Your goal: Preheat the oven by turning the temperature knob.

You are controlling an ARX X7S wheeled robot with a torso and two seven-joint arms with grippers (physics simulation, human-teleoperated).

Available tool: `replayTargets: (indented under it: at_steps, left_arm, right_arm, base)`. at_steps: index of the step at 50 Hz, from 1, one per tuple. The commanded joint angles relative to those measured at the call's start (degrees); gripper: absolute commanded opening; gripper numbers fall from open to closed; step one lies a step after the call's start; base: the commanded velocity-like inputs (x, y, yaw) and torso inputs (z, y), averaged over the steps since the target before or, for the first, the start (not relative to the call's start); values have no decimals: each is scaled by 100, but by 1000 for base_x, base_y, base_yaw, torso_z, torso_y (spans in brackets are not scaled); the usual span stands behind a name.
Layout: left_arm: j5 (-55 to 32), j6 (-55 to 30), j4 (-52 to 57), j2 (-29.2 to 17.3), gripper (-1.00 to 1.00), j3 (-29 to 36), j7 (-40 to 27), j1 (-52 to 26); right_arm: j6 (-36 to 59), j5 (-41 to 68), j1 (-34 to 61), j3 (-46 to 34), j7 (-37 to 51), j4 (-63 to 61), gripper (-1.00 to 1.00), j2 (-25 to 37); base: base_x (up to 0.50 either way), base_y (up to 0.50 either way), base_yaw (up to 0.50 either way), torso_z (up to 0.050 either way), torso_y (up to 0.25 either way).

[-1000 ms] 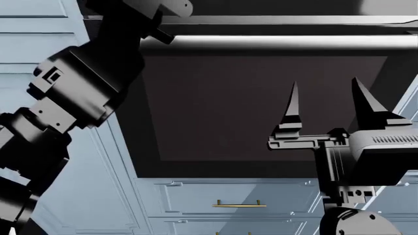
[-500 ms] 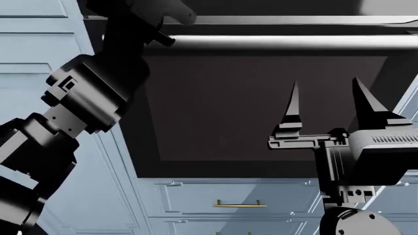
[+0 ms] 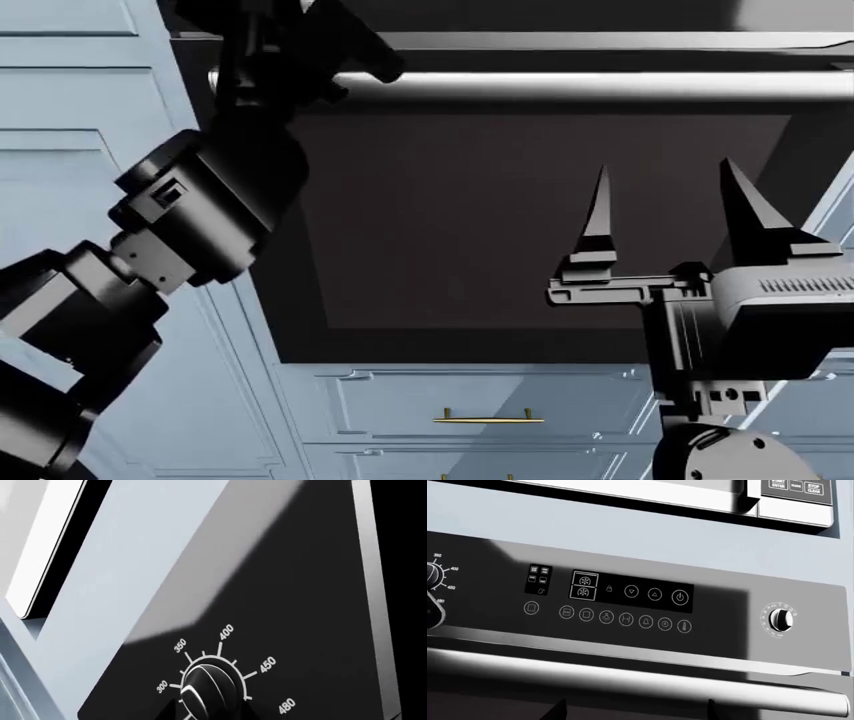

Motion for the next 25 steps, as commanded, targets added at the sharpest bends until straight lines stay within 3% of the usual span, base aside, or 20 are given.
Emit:
replayTargets:
  at_steps: [1, 6, 19, 25]
  left_arm:
    - [237, 358, -1317, 33, -100, 250, 889, -783]
    - [259, 414, -1394, 52, -100, 273, 919, -799]
    - [246, 1546, -3448, 810, -100, 219, 1074, -936]
    - [365, 1653, -3615, 847, -100, 306, 1018, -966]
  right_arm:
    - [2, -19, -1, -23, 9, -22, 100, -10]
    - [-3, -21, 1, -32, 14, -20, 100, -7]
    - [-57, -42, 4, -57, 14, 55, 100, -2]
    - [-52, -42, 6, -63, 26, 49, 100, 2]
  base:
    - [30, 0, -19, 0, 0]
    - [30, -6, -19, 7, 0]
    - [45, -8, -28, 7, 0]
    - [56, -13, -44, 8, 0]
